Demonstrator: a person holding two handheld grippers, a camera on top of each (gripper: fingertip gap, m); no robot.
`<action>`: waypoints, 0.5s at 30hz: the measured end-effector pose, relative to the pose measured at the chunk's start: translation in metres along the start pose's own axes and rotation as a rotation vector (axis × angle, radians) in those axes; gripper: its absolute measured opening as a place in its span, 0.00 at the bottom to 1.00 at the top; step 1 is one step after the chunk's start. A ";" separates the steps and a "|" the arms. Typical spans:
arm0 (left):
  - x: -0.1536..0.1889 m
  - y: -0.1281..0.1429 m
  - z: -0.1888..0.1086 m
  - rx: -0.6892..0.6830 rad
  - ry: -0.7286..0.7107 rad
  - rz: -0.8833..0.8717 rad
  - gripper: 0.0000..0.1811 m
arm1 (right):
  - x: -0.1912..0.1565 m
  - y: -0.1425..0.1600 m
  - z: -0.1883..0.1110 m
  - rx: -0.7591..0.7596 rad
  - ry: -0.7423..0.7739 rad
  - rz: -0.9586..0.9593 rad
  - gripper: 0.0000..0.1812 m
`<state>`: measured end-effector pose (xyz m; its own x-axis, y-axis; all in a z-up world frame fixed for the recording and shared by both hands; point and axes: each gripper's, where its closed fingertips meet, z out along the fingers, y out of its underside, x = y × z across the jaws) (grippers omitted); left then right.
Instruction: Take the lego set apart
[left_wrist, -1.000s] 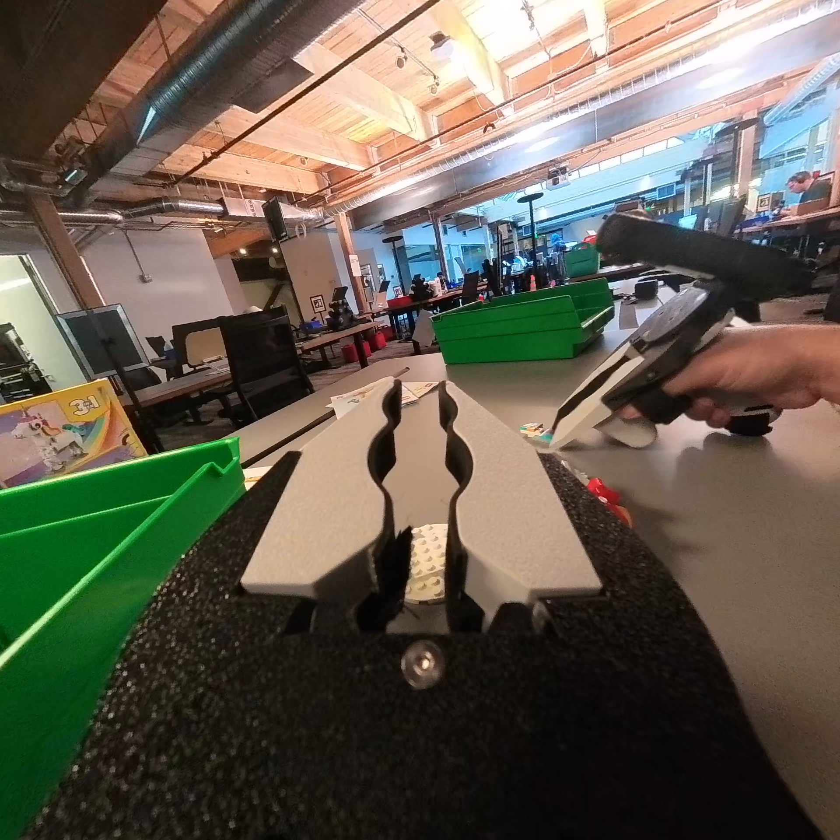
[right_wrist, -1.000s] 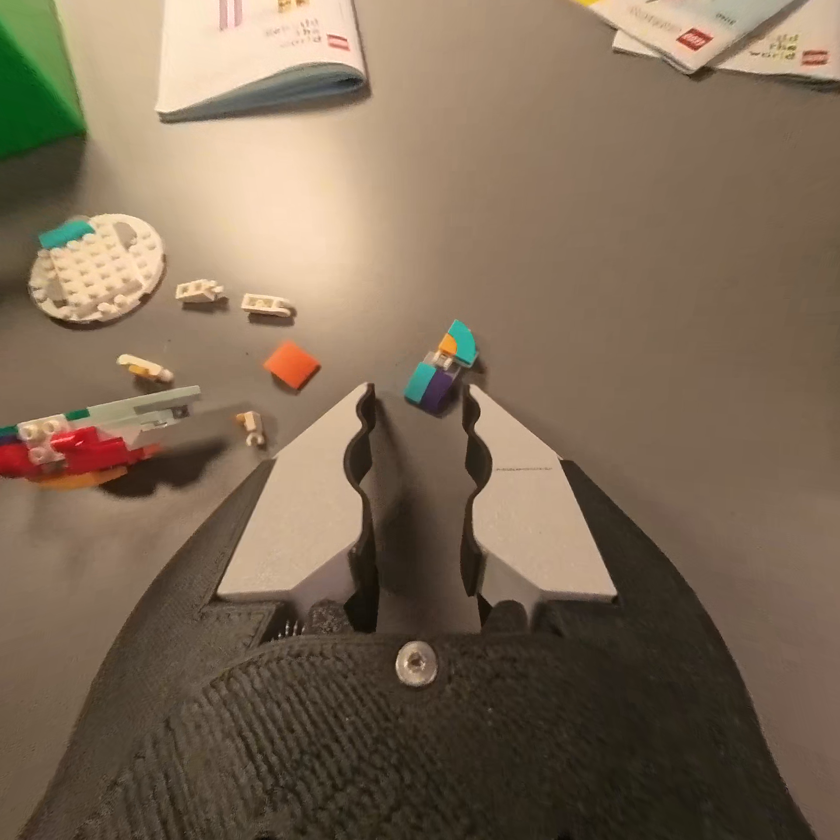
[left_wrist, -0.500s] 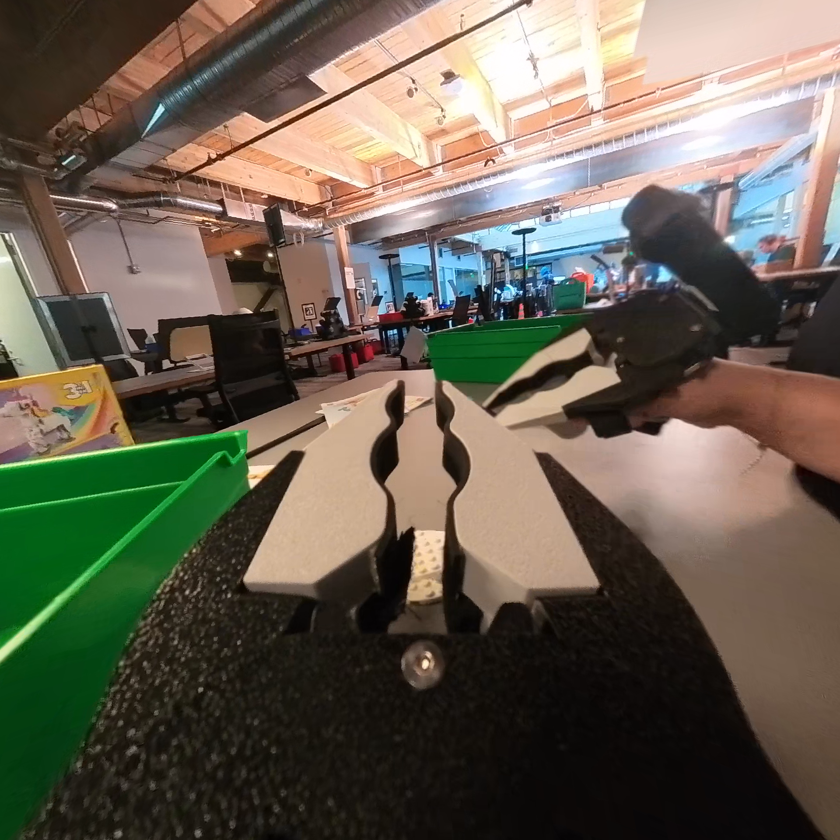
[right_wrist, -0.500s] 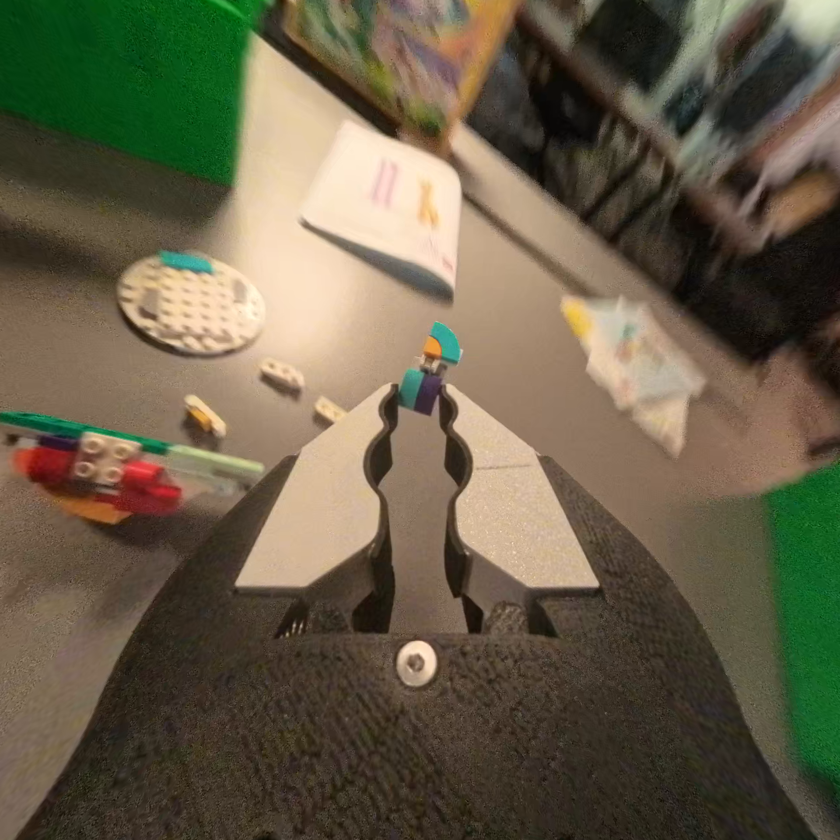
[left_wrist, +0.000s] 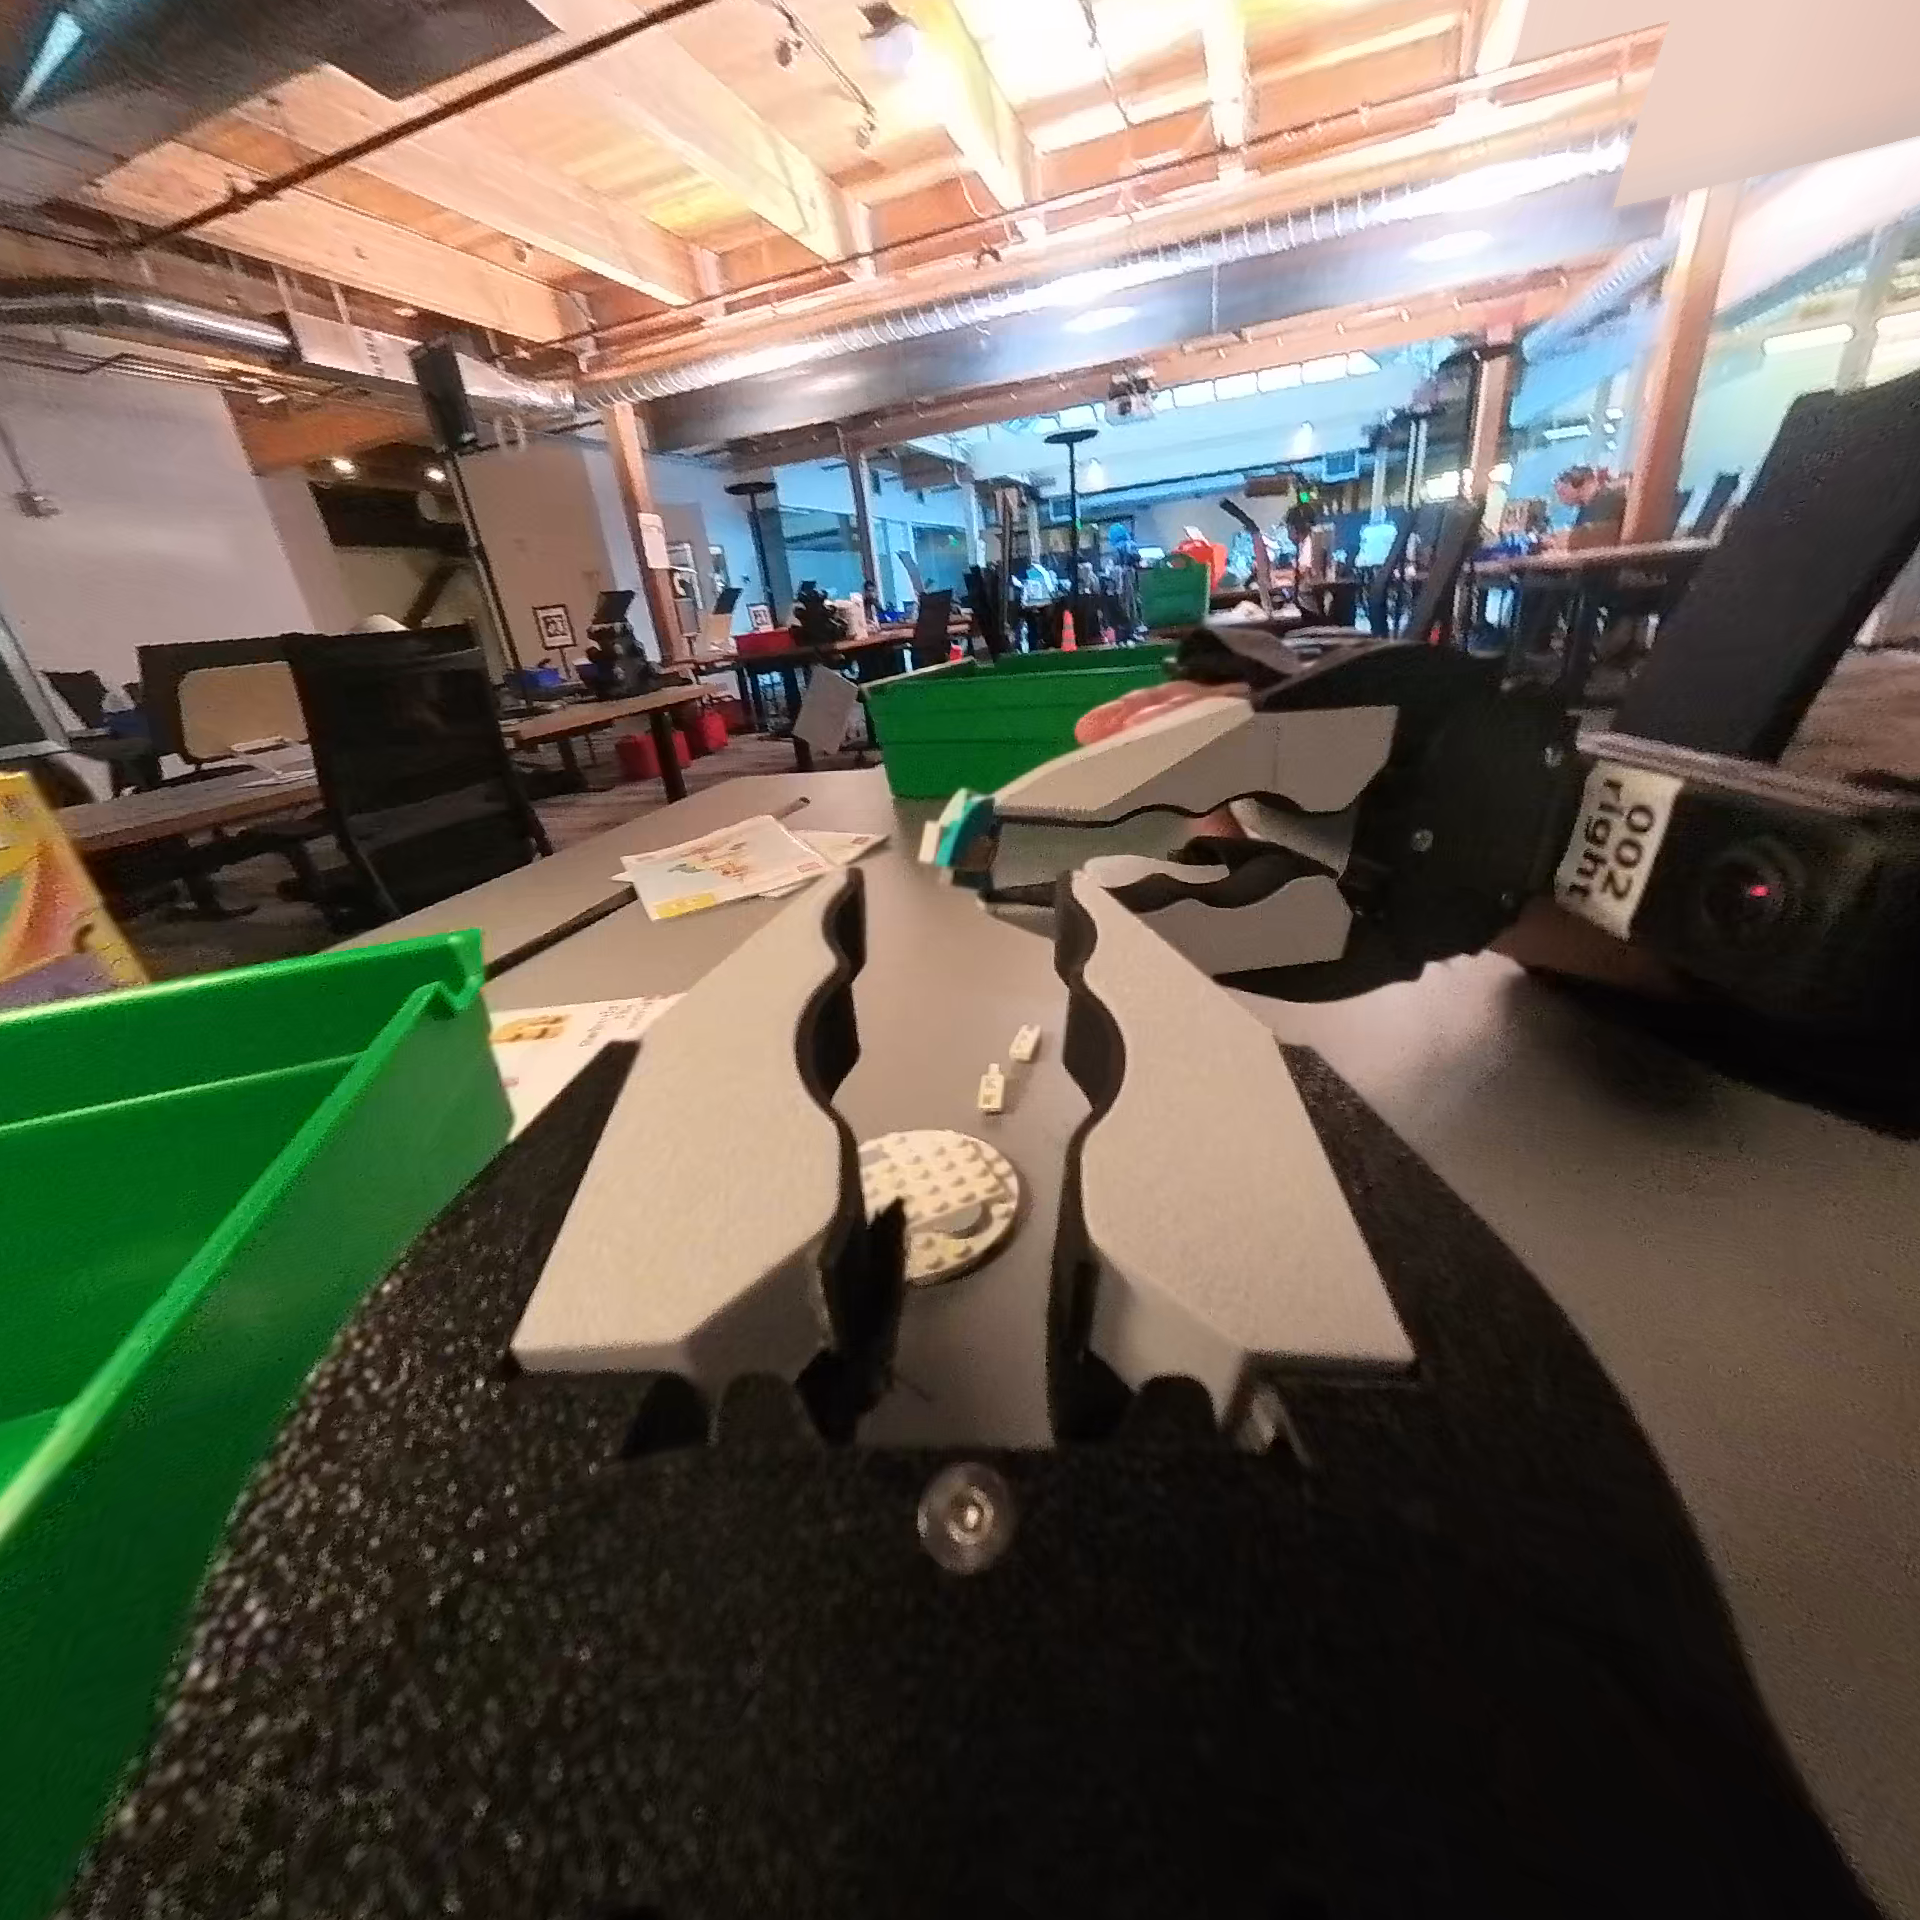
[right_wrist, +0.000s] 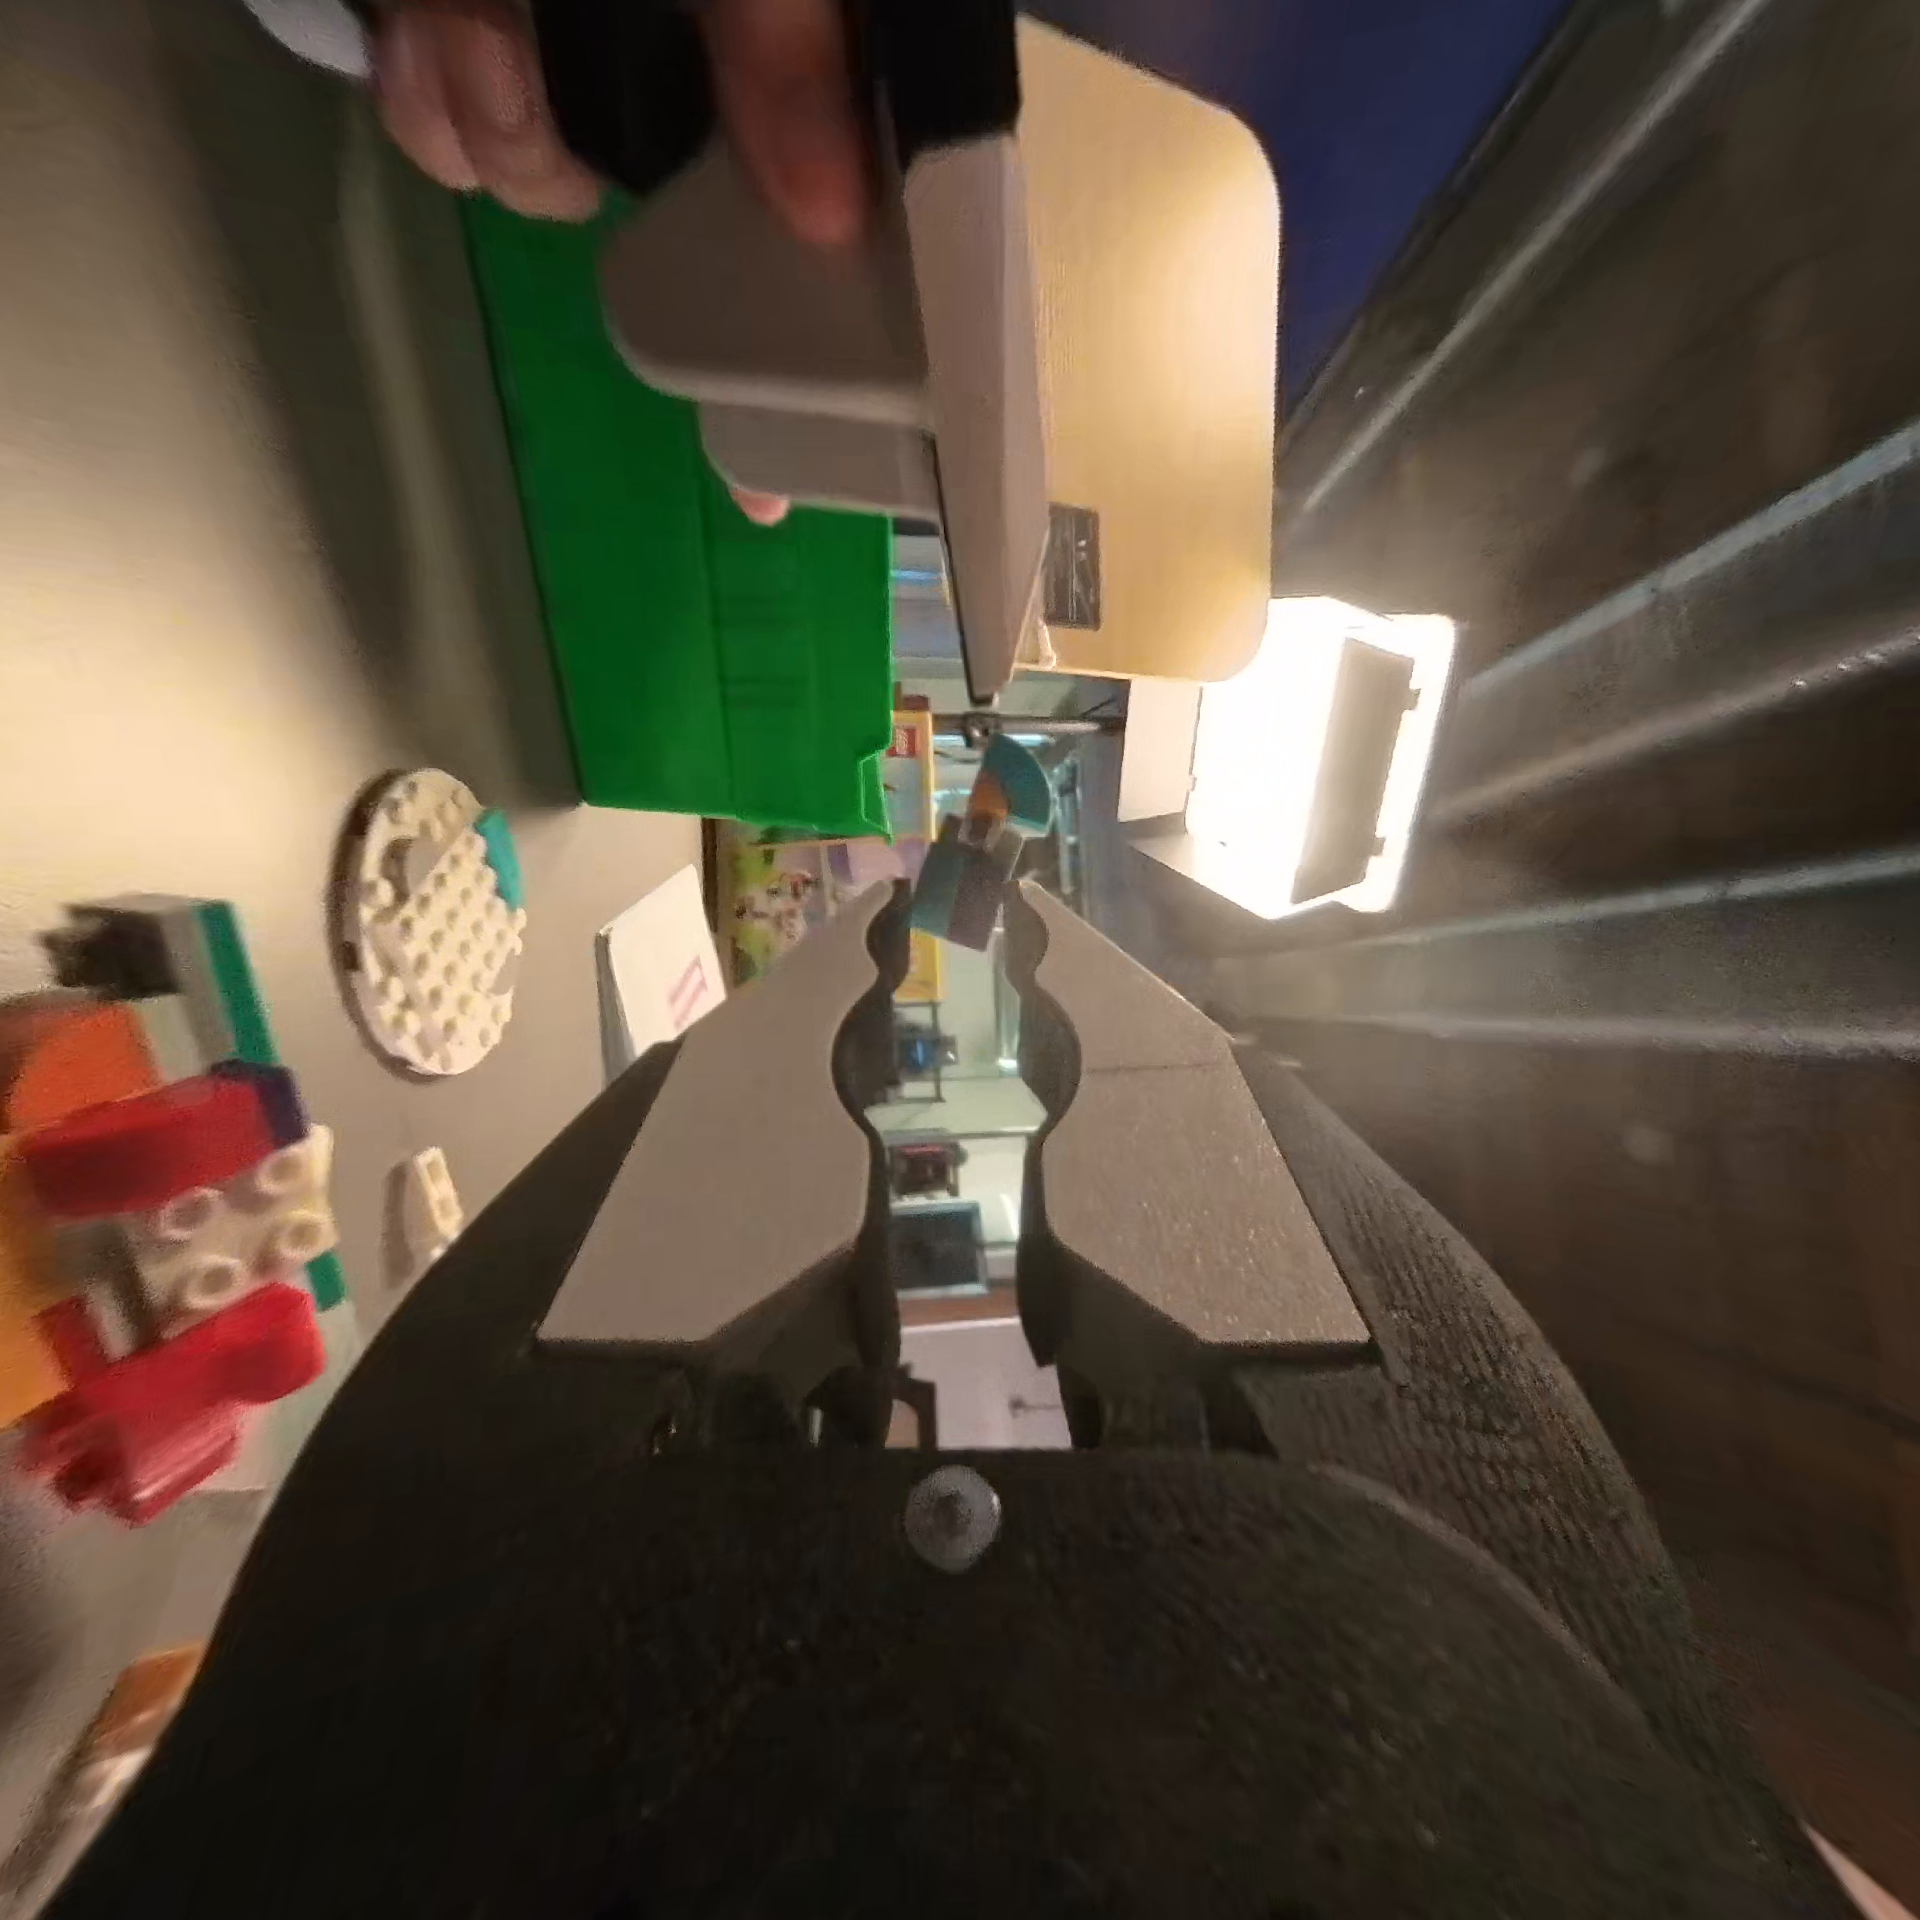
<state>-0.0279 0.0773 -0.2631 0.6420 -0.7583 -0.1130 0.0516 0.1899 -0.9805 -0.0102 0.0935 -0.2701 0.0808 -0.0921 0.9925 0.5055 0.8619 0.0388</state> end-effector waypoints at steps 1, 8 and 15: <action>0.003 0.002 0.001 -0.012 0.011 0.019 0.17 | -0.003 -0.004 -0.001 0.013 -0.012 0.012 0.09; 0.014 0.011 0.004 -0.073 0.025 0.158 0.04 | -0.014 -0.023 -0.001 0.059 -0.057 0.002 0.09; 0.009 0.024 0.007 -0.179 0.030 0.056 0.04 | -0.019 -0.016 0.000 0.030 -0.094 0.064 0.08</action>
<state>-0.0153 0.0794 -0.2860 0.6171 -0.7681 -0.1707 -0.1226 0.1205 -0.9851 -0.0196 0.0819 -0.2900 0.0302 0.0092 0.9995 0.4755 0.8794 -0.0225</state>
